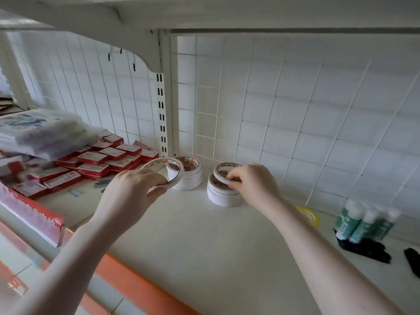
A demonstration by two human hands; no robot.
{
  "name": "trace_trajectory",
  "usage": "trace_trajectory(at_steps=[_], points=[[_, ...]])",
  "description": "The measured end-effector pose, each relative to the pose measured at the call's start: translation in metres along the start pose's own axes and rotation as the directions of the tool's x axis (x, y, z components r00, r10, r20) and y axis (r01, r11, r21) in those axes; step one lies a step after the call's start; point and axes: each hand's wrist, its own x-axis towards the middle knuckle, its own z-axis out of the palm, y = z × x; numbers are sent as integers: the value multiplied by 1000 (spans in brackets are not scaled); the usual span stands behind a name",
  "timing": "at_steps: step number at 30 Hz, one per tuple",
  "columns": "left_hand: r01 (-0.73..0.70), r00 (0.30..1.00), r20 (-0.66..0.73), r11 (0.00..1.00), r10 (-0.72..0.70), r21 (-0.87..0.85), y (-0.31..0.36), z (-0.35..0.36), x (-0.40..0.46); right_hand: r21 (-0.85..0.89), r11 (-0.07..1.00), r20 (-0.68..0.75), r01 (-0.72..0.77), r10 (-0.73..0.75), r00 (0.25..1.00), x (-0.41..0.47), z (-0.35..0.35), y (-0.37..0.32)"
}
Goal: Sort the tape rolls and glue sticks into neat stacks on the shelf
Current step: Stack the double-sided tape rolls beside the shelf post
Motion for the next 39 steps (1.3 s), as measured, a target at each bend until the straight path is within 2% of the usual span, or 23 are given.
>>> trace_trajectory(at_steps=[12, 27, 34, 39], points=[[-43, 999, -1, 999, 43, -28, -34, 12, 19, 19, 999, 93, -40, 38, 995, 10, 15, -11], [-118, 993, -5, 991, 118, -56, -39, 20, 35, 20, 994, 158, -104, 99, 982, 8, 18, 1], [-119, 993, 15, 992, 120, -41, -42, 26, 41, 37, 995, 171, -89, 82, 982, 6, 15, 2], [-128, 990, 50, 991, 130, -47, -40, 31, 54, -6, 1000, 124, 8, -7, 992, 6, 4, -2]])
